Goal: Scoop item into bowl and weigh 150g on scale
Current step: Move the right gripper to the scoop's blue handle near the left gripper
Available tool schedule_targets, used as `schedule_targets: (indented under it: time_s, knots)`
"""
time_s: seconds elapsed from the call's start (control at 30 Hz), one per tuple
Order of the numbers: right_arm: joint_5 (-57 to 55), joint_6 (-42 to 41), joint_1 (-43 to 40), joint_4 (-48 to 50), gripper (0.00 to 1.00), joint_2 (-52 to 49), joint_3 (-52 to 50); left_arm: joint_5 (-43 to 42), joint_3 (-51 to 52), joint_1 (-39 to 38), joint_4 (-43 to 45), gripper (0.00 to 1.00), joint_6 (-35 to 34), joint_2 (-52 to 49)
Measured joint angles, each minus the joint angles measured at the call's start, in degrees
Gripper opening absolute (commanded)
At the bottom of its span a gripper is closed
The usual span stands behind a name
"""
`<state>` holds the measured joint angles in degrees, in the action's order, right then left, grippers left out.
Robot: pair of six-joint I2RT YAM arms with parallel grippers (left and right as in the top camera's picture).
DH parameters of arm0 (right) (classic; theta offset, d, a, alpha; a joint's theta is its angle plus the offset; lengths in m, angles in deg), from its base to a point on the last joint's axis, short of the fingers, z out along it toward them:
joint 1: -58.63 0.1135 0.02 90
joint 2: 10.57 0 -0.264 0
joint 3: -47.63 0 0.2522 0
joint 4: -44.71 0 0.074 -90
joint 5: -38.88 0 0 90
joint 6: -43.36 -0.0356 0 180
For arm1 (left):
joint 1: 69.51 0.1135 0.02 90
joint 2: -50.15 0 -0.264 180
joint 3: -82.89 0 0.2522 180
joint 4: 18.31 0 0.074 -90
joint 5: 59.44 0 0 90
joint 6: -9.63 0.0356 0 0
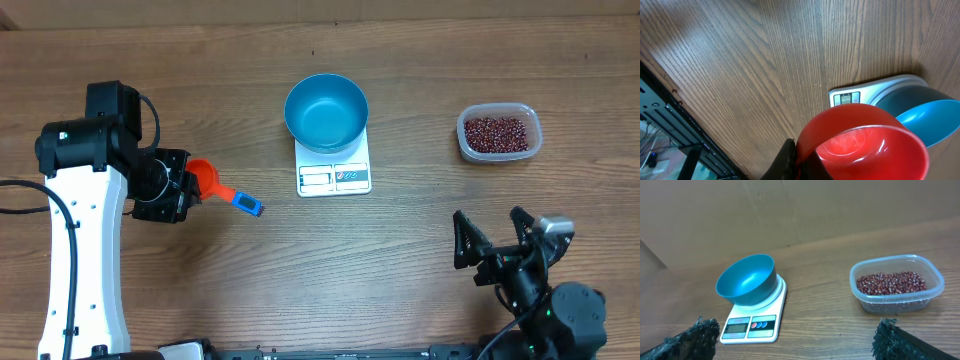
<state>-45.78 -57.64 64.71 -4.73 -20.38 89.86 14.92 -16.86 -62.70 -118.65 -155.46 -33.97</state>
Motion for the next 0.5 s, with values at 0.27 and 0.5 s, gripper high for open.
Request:
schedule_targets:
  time_s: [0.27,0.5]
  knots:
    - [8.50,-0.98,0.00,-7.13,1.00,-19.61,13.66,0.02,0.02,0.00,0.17,0.04,0.00,0.00]
    - [26.95,-2.12,0.02,-4.59,1.00,-36.98,18.47,0.00,0.02,0.00,0.15,0.04,0.00,0.00]
